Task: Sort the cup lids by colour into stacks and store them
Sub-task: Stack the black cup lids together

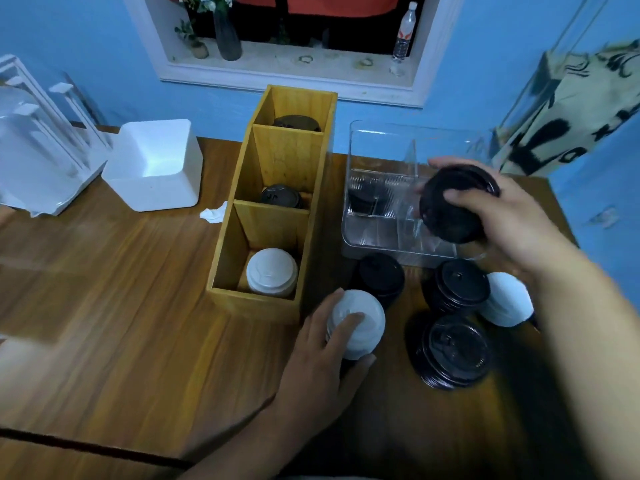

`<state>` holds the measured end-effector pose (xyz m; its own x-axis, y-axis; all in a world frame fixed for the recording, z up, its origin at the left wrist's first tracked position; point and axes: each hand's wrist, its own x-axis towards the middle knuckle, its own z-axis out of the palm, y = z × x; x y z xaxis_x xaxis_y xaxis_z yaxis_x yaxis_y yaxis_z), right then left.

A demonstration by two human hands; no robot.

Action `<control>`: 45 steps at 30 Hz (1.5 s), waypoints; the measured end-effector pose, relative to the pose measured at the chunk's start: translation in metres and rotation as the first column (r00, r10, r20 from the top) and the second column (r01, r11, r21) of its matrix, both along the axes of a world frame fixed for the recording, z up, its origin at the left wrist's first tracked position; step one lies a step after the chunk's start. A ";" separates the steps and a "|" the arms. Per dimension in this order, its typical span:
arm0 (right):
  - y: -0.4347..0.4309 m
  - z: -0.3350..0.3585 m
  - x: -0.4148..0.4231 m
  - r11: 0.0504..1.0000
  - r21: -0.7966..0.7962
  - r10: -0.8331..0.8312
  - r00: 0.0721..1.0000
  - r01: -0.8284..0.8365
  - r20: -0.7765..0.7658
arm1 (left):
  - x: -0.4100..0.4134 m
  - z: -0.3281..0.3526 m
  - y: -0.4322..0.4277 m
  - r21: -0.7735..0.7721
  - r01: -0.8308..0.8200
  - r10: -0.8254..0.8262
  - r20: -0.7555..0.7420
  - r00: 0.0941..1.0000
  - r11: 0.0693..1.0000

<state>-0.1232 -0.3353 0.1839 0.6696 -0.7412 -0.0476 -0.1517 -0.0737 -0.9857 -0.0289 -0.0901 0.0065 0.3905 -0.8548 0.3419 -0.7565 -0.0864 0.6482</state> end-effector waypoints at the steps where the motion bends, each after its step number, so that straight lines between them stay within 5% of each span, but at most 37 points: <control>1: 0.017 -0.009 -0.020 0.987 0.148 -0.068 0.995 0.057 0.067 | 0.000 0.000 0.000 -0.002 0.004 -0.004 -0.009 1.000 1.000; 5: 0.085 -0.034 -0.070 0.817 0.545 -0.312 0.939 0.188 0.145 | 0.002 -0.002 -0.001 -0.010 0.019 -0.019 -0.025 0.999 1.000; 12: 0.167 -0.071 -0.097 0.745 0.621 -0.311 0.950 0.244 -0.001 | 0.001 -0.001 0.002 -0.054 0.026 -0.029 -0.052 0.998 0.998; 17: 0.187 -0.116 -0.106 0.871 0.410 -0.221 0.962 0.270 -0.163 | 0.002 0.002 0.005 -0.056 0.044 -0.048 -0.060 0.997 0.997; 21: 0.190 -0.128 -0.118 0.981 -0.021 -0.187 0.913 0.193 -0.363 | 0.001 0.003 0.007 -0.056 0.057 -0.060 -0.069 0.996 0.997; 24: 0.188 -0.128 -0.132 0.893 -0.450 -0.298 0.726 -0.017 -0.620 | 0.001 0.002 0.007 -0.059 0.054 -0.059 -0.070 0.996 0.997; 26: 0.184 -0.130 -0.142 0.807 -0.574 -0.396 0.593 -0.138 -0.701 | 0.001 0.002 0.006 -0.059 0.049 -0.053 -0.079 0.995 0.997; 28: 0.180 -0.130 -0.153 0.773 -0.608 -0.381 0.634 -0.182 -0.673 | 0.000 0.002 0.006 -0.059 0.044 -0.049 -0.084 0.995 0.997; 30: 0.179 -0.132 -0.160 0.787 -0.553 -0.189 0.746 -0.274 -0.638 | -0.001 0.002 0.006 -0.063 0.045 -0.050 -0.084 0.995 0.997; 34: 0.183 -0.150 -0.157 0.697 -0.512 0.044 0.743 -0.502 -0.668 | -0.001 0.000 0.006 -0.071 0.057 -0.063 -0.085 0.994 0.996; 39: 0.169 -0.124 -0.157 0.814 -0.541 0.022 0.941 -0.213 -0.336 | -0.002 0.001 0.005 -0.072 0.060 -0.066 -0.086 0.994 0.996; 45: 0.116 -0.094 -0.137 0.646 -0.759 -0.262 0.911 -0.079 -0.318 | -0.003 0.001 0.004 -0.052 0.055 -0.059 -0.070 0.996 0.997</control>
<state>-0.2601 -0.2193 0.0894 0.6497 -0.6882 0.3229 -0.5308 -0.7148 -0.4554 -0.0316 -0.0860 0.0076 0.3667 -0.8587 0.3580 -0.7110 -0.0105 0.7031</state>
